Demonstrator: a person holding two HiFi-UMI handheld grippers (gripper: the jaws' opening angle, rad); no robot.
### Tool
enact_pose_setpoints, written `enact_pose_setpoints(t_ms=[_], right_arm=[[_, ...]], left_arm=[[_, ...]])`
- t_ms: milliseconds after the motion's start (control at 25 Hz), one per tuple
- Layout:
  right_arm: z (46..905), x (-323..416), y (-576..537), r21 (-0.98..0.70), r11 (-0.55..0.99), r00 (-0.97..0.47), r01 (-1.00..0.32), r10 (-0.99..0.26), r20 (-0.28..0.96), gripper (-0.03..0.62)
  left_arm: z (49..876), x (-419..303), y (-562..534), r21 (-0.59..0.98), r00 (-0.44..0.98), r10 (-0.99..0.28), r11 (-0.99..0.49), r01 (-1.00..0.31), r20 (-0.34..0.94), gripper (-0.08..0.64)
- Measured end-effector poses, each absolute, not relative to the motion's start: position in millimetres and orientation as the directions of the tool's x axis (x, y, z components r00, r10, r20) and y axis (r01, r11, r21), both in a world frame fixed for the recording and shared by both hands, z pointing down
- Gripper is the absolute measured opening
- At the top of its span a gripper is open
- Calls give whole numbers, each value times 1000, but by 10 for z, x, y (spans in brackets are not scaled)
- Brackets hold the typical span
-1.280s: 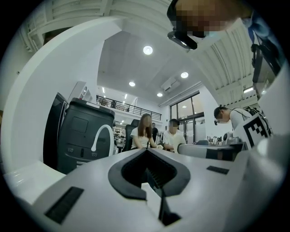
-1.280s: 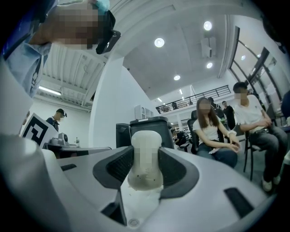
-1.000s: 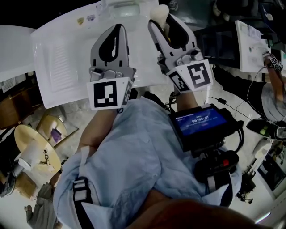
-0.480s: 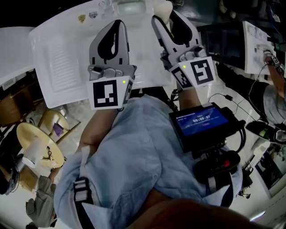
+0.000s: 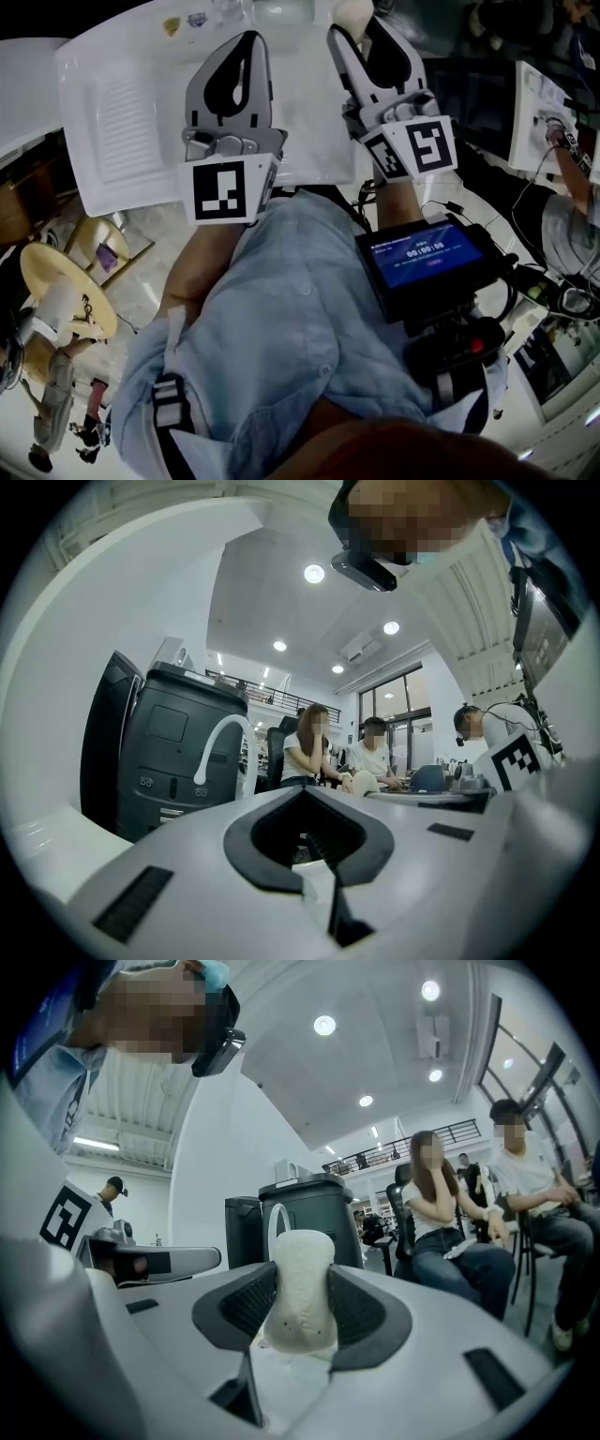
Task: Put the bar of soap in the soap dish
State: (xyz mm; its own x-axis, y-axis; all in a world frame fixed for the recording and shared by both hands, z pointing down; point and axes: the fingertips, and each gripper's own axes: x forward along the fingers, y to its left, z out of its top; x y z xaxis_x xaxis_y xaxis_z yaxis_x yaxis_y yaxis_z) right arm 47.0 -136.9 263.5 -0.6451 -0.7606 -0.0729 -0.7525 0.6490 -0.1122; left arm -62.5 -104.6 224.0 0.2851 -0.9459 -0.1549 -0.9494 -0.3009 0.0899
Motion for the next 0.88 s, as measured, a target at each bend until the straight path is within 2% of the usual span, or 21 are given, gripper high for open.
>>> enact_pose_setpoints(t_ms=[400,640,880], right_arm=[[2624,251,-1321,-70,700,-696,-710,-714,-77,188],[2995,415,-1186,-97,673,-678,-733,-734,30,187],[3087,505,-1183,-91,663,-669,-743,-741,55,187]], left_arm=[[2268,-816,-946,80,242,-953,-259,-963,-182,8],[2567,-672,-867,127,270,-957,-282,-951,-107,8],[2605,-605,-854,139,286,-952,-299,-944,-106,8]])
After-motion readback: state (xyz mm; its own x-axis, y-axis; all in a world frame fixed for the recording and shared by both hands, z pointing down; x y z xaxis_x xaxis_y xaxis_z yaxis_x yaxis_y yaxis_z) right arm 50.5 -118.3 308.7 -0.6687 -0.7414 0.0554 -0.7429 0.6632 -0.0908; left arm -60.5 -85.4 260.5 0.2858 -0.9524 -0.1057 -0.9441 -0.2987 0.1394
